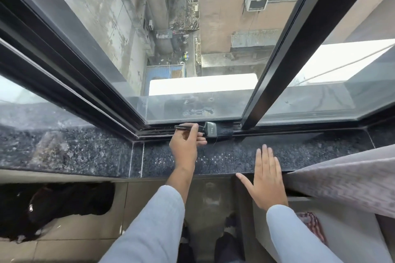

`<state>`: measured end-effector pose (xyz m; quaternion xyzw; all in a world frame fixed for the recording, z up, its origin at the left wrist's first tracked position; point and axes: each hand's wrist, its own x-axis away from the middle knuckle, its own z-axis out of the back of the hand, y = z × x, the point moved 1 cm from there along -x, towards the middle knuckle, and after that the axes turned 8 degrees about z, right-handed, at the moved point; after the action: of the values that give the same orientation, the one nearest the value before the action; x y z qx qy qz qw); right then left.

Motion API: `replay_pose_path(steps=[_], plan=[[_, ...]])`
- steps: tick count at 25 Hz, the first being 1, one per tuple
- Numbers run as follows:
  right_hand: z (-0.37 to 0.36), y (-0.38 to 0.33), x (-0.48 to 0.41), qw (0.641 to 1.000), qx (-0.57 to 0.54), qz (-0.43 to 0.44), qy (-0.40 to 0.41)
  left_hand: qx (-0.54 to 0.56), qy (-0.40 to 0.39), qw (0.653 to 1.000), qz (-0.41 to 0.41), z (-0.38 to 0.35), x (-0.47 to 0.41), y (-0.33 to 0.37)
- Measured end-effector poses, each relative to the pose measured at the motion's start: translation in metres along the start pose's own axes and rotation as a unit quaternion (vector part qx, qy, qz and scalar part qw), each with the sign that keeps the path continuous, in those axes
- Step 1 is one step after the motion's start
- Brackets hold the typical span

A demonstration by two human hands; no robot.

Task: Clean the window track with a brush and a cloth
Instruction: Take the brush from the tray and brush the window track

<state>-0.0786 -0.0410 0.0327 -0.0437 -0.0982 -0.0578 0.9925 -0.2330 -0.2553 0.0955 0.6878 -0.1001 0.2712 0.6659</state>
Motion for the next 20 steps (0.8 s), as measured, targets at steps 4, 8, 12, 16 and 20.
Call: replay_pose_path(steps=[4,8,12,16,20], plan=[[0.0,0.0,0.0,1.0,-0.003,-0.002,0.0,0.039,0.082,0.996,-0.016,0.044,-0.013,0.003],[0.0,-0.001,0.0,1.0,-0.004,0.001,0.004,-0.008,0.158,0.985,-0.072,0.095,-0.025,0.018],[-0.001,0.0,0.0,1.0,-0.006,0.003,0.004,-0.088,0.159,0.977,-0.114,0.111,-0.016,0.037],[0.002,-0.003,-0.001,1.0,-0.017,0.005,0.004,-0.171,0.139,0.942,-0.254,0.136,0.007,0.066],[0.006,-0.003,0.0,1.0,-0.018,0.002,0.01,-0.37,0.11,0.793,-0.471,0.156,0.027,0.077]])
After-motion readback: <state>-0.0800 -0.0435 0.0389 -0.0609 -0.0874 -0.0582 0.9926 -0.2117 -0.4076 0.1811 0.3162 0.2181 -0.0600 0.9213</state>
